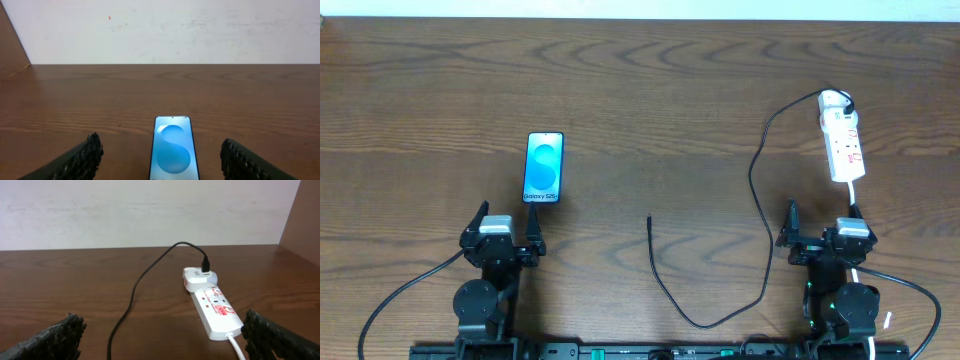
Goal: Plug charger to phone and switch on socket
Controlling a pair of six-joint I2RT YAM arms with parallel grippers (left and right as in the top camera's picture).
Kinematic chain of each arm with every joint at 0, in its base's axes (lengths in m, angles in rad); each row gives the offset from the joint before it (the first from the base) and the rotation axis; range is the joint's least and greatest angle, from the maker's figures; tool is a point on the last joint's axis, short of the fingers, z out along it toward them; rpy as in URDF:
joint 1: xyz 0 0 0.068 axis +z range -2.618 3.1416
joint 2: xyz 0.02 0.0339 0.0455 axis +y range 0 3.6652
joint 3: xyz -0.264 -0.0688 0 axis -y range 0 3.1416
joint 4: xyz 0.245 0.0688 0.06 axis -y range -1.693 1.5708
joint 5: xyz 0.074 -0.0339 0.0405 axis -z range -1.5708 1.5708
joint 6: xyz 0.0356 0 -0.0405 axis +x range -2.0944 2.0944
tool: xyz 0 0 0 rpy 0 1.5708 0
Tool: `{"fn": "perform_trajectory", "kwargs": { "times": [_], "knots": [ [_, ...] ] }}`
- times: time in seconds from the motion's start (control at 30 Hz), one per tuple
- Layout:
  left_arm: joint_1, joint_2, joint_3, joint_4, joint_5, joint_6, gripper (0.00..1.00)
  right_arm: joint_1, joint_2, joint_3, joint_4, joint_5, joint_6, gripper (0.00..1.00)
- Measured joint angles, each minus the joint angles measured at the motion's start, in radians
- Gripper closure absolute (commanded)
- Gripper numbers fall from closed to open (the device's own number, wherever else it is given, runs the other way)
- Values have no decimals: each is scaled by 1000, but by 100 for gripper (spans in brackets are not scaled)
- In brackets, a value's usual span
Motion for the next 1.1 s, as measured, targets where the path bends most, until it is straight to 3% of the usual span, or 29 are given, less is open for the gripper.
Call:
{"fn": "perform_trajectory", "kwargs": {
  "times": [0.7, 1.1],
  "knots": [
    [0, 27, 82, -40, -10, 0, 22, 0, 0, 0, 0, 0, 0, 1],
    [0, 315, 239, -39, -34, 4, 22, 0, 0, 0, 0, 0, 0, 1]
  ]
}}
